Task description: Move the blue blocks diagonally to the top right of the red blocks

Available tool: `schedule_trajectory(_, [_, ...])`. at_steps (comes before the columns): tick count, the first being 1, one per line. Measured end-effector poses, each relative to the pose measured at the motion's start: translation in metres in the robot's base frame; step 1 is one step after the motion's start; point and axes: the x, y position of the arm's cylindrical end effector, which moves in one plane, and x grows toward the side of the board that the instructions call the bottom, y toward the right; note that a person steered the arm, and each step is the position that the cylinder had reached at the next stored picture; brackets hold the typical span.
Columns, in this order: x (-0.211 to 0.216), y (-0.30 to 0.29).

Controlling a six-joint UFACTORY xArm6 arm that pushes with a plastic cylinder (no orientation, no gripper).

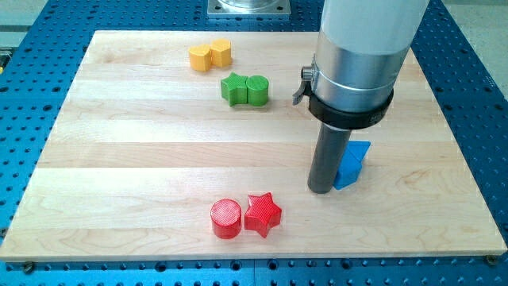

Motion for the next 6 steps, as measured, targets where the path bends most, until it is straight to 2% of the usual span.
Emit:
schedule_trajectory(1, [0.0,0.0])
schedule_trajectory(2, [0.024,0.002])
schedule_trajectory(3, [0.021,0.006])
schedule_trajectory(4, [-0.015,0.009])
schedule_trajectory(5, [-0.012,0.02])
schedule_trajectory(6, [0.014,0.001])
